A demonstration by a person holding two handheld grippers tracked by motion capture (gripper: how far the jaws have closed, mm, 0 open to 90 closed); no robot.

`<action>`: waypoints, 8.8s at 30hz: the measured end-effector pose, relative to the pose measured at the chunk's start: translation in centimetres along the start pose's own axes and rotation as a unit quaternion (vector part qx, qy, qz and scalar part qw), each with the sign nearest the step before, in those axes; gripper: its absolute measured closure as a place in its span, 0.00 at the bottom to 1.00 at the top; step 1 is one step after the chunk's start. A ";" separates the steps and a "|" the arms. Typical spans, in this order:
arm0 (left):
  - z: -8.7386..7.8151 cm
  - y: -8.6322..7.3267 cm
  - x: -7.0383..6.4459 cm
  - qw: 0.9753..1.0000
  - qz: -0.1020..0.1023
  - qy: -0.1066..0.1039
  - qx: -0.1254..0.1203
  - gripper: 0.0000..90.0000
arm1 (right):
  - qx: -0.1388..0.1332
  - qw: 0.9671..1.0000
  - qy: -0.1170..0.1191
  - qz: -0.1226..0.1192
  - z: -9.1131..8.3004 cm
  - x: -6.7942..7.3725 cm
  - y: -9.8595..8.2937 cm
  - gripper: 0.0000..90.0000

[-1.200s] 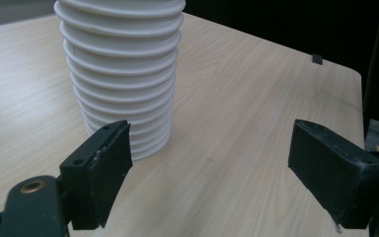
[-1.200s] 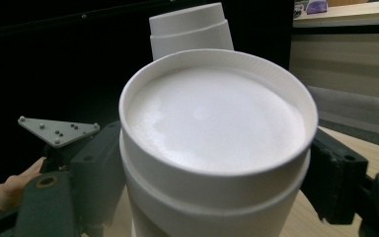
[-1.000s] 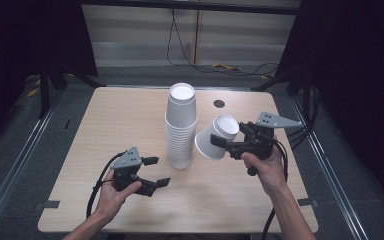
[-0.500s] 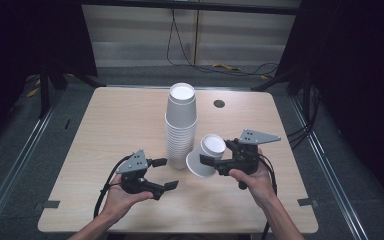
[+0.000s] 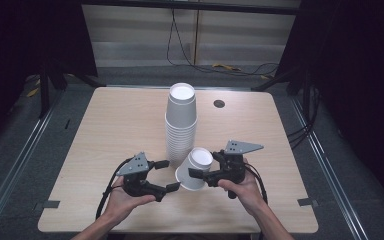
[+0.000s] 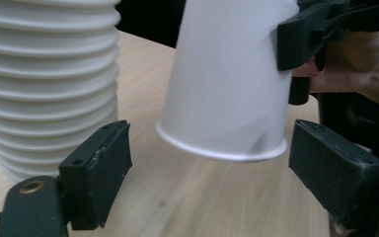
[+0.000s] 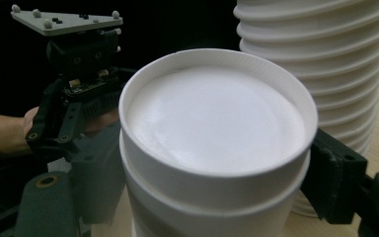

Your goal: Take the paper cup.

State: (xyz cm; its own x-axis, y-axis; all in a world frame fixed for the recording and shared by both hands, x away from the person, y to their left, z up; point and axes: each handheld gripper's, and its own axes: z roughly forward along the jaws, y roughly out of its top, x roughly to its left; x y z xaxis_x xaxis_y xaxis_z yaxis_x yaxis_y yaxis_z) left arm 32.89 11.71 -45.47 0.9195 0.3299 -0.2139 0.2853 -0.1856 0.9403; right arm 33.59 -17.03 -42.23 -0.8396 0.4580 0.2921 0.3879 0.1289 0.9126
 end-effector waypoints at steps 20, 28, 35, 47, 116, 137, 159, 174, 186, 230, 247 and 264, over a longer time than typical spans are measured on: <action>1.2 -1.0 -0.2 0.999 0.016 -0.033 0.039 0.17 | 0.008 0.999 0.035 0.016 1.9 0.7 -1.4 0.25; 1.8 -1.0 -0.5 0.999 0.010 -0.035 0.039 0.11 | 0.010 0.999 0.045 0.011 2.5 1.3 -1.4 0.25; 1.8 -0.8 -0.6 0.999 0.007 -0.035 0.038 0.11 | 0.001 0.999 0.051 0.008 2.8 1.6 -1.5 0.25; 1.3 -0.4 -0.8 0.997 0.046 -0.024 0.063 0.15 | 0.005 0.999 0.054 0.007 2.8 1.7 -1.6 0.24; 0.3 0.4 0.4 0.988 0.041 -0.013 0.150 0.16 | 0.125 0.992 0.033 -0.014 1.6 1.5 -0.4 0.16; -0.1 1.8 1.2 0.975 0.071 0.009 0.212 0.16 | 0.218 0.972 0.023 -0.090 1.9 1.6 0.8 0.17; 1.0 3.1 1.8 0.946 0.115 -0.010 0.302 0.16 | 0.279 0.951 0.011 -0.133 2.3 1.2 1.2 0.20; 2.1 2.4 0.1 0.924 0.159 -0.018 0.348 0.16 | 0.326 0.931 -0.001 -0.165 3.4 1.8 0.8 0.19; 3.1 2.3 -1.0 0.916 0.177 -0.031 0.359 0.16 | 0.346 0.922 0.017 -0.171 4.1 2.4 0.4 0.19; 3.6 1.7 -2.2 0.923 0.203 -0.059 0.321 0.16 | 0.354 0.915 0.055 -0.186 5.1 3.7 -0.6 0.26; 1.5 3.0 -1.3 0.955 0.180 -0.072 0.227 0.17 | 0.336 0.924 0.044 -0.179 4.3 3.0 -0.3 0.26; -1.3 3.2 0.3 0.985 0.125 -0.038 0.111 0.18 | 0.287 0.947 0.036 -0.139 2.2 1.8 0.1 0.25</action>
State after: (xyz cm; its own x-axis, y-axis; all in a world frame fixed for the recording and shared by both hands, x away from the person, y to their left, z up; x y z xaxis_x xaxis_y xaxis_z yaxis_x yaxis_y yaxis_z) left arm 33.74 12.43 -42.17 0.9837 0.1796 -0.0110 0.0925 -0.4522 0.8871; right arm 32.94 -14.28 -42.26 -0.9552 0.2780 0.1012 0.2741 0.7025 0.6568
